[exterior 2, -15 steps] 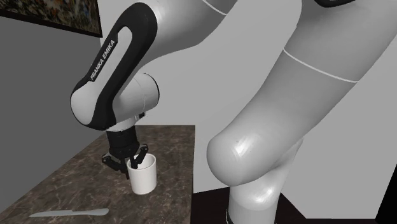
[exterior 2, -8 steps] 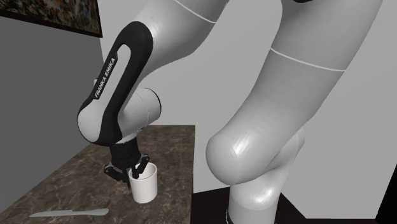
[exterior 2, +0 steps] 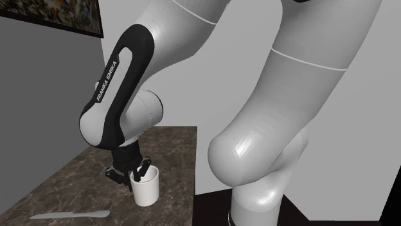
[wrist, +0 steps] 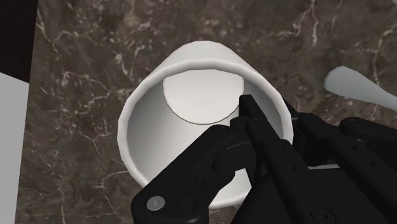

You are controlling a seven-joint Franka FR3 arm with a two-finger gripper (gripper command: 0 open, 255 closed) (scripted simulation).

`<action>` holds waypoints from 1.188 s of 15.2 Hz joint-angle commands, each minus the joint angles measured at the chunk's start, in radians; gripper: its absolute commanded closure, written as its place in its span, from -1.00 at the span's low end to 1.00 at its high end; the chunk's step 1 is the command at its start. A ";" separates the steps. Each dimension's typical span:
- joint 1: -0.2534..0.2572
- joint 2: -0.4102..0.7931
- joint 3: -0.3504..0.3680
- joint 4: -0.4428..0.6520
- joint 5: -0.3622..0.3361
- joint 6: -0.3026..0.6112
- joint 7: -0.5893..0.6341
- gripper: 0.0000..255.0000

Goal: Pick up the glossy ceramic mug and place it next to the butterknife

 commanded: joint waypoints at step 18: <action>0.049 -0.139 -0.063 0.048 0.039 -0.182 -0.038 -1.00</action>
